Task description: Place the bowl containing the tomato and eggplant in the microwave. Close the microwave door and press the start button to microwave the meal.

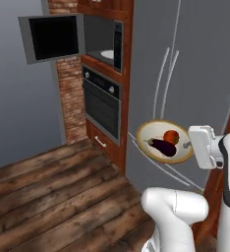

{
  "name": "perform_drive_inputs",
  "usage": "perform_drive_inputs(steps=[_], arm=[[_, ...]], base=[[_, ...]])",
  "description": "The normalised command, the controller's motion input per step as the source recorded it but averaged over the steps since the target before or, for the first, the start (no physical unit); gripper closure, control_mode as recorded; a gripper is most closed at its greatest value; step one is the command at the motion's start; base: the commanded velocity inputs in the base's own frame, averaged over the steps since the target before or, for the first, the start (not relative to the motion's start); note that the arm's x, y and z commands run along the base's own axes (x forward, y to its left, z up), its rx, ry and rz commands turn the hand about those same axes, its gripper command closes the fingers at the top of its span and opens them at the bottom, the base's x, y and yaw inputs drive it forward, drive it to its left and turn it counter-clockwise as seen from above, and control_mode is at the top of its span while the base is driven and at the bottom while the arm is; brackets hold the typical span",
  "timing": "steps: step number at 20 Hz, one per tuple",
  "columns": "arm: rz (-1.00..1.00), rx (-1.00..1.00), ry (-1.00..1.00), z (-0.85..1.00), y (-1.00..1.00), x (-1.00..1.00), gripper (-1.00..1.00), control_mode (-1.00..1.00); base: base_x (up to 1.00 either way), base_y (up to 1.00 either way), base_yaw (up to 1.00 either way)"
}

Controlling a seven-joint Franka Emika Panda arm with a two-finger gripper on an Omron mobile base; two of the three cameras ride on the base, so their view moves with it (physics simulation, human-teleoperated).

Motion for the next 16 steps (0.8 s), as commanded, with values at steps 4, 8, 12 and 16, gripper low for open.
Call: perform_drive_inputs(steps=[4,8,12,16], arm=[[0.0,0.0,0.0,0.0,0.0,0.0,1.0,1.0],[0.0,0.0,0.0,0.0,0.0,0.0,1.0,1.0],[0.0,0.0,0.0,0.0,0.0,0.0,1.0,1.0],[0.0,0.0,0.0,0.0,0.0,0.0,1.0,1.0]], base=[[0.6,0.78,0.19],[0.68,0.9,0.02],[0.55,0.62,-0.14],[0.47,0.47,-0.31]])
